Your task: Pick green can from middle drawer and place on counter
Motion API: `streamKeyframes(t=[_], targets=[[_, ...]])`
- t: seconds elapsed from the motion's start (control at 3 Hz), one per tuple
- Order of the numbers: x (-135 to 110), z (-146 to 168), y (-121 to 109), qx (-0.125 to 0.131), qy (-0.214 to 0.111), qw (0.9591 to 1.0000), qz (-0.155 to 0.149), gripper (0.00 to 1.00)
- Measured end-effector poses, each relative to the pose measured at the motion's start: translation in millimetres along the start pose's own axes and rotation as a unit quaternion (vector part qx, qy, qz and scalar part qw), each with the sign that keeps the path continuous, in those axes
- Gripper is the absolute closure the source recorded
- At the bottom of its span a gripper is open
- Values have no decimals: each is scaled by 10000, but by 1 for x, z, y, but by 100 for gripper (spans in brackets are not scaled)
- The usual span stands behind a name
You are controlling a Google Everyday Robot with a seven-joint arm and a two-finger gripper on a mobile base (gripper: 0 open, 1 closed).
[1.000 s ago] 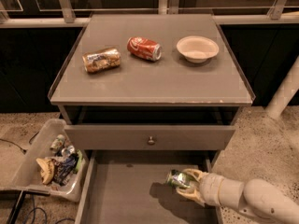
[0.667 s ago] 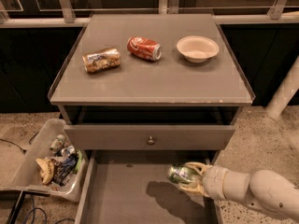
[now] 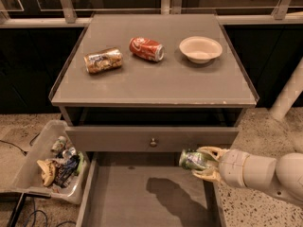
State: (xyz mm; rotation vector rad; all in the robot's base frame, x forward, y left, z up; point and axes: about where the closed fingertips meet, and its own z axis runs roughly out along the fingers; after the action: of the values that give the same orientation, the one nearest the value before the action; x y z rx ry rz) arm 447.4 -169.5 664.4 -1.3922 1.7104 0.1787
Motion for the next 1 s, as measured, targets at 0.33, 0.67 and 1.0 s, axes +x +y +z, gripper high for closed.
streamKeyframes(t=[0.33, 0.67, 1.0], targets=[[0, 0, 0, 1, 1, 10000, -1, 100], [-3, -5, -3, 63, 35, 9999, -81, 100], [-48, -40, -30, 322, -114, 9982, -500, 100]])
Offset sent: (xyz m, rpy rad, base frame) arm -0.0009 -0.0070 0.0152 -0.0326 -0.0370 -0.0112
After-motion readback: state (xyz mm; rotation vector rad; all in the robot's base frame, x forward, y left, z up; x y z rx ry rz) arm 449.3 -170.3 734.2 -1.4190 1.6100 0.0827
